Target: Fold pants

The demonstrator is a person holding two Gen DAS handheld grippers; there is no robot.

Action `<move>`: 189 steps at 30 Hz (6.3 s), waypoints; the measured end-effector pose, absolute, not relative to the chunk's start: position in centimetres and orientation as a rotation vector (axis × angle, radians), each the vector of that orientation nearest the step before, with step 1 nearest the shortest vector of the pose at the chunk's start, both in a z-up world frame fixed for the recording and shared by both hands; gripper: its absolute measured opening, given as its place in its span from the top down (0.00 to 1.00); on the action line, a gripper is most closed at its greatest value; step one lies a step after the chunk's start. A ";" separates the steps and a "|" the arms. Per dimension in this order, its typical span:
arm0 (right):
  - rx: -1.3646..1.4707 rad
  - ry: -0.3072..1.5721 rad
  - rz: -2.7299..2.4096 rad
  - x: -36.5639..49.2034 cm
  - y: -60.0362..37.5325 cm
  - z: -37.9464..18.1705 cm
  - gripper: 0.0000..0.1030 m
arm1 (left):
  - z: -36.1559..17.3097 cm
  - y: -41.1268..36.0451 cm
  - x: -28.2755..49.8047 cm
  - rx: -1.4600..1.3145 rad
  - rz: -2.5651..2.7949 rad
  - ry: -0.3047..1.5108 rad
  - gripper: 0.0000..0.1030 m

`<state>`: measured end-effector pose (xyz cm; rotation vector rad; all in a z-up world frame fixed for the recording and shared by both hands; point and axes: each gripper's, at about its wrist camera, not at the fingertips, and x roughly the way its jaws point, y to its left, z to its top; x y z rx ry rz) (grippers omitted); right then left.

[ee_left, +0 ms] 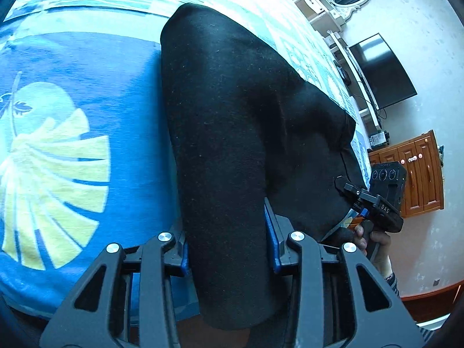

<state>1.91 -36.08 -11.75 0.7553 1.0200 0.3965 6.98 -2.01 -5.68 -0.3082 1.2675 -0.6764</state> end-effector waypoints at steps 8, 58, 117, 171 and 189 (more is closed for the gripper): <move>0.730 1.032 0.396 1.9 -34.6 -12.2 0.47 | -6.5 0.2 6.6 -0.356 -0.683 1.240 0.63; 0.700 0.995 0.406 4.4 -28.5 -11.4 0.43 | -4.9 5.6 5.6 -0.273 -0.569 1.098 0.62; 0.813 0.894 0.474 5.9 -34.0 -10.2 0.20 | -6.8 9.1 12.6 -0.548 -0.680 1.117 0.21; 0.867 0.879 0.424 24.8 -33.3 -13.7 0.59 | -4.9 4.5 29.9 -0.266 -0.459 1.056 0.66; 0.880 0.860 0.443 24.9 -33.4 -14.1 0.58 | -5.3 4.9 29.9 -0.275 -0.479 1.037 0.64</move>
